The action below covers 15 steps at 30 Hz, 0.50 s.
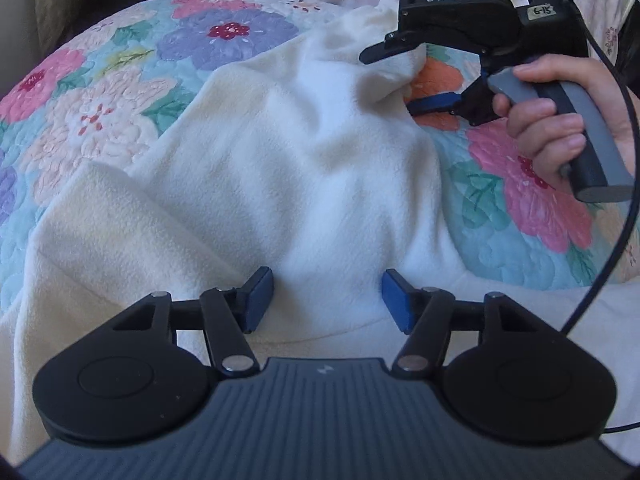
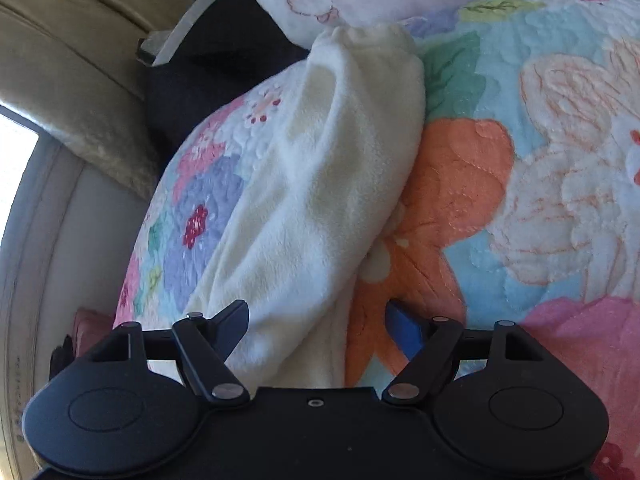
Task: Fold clothes
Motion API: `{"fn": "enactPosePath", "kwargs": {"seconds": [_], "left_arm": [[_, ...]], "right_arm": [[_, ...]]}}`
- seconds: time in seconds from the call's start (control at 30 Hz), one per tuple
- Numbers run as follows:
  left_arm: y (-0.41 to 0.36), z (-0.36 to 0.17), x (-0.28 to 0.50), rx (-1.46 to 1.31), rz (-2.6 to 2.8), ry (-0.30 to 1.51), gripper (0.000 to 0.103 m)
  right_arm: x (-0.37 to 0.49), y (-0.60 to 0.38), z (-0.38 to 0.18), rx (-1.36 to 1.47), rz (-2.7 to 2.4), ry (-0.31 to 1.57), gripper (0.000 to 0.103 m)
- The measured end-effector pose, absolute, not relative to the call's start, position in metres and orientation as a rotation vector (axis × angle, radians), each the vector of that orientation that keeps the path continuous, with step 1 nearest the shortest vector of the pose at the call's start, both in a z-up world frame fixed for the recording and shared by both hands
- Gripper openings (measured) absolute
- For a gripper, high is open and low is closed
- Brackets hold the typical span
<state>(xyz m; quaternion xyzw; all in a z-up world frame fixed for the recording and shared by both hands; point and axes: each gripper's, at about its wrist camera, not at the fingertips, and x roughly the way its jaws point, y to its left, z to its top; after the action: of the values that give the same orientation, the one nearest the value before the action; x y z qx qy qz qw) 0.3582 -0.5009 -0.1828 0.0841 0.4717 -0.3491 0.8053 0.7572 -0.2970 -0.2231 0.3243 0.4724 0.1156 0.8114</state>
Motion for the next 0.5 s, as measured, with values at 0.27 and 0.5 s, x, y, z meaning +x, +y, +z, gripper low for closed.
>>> {"fn": "enactPosePath", "kwargs": {"seconds": [0.27, 0.5], "left_arm": [[-0.505, -0.184, 0.355, 0.196, -0.714, 0.997, 0.061], [-0.459, -0.135, 0.328, 0.268, -0.655, 0.717, 0.051]], "right_arm": [[0.753, -0.269, -0.177, 0.43, 0.232, 0.888, 0.018], [0.717, -0.268, -0.135, 0.572, 0.401, 0.804, 0.017]]}}
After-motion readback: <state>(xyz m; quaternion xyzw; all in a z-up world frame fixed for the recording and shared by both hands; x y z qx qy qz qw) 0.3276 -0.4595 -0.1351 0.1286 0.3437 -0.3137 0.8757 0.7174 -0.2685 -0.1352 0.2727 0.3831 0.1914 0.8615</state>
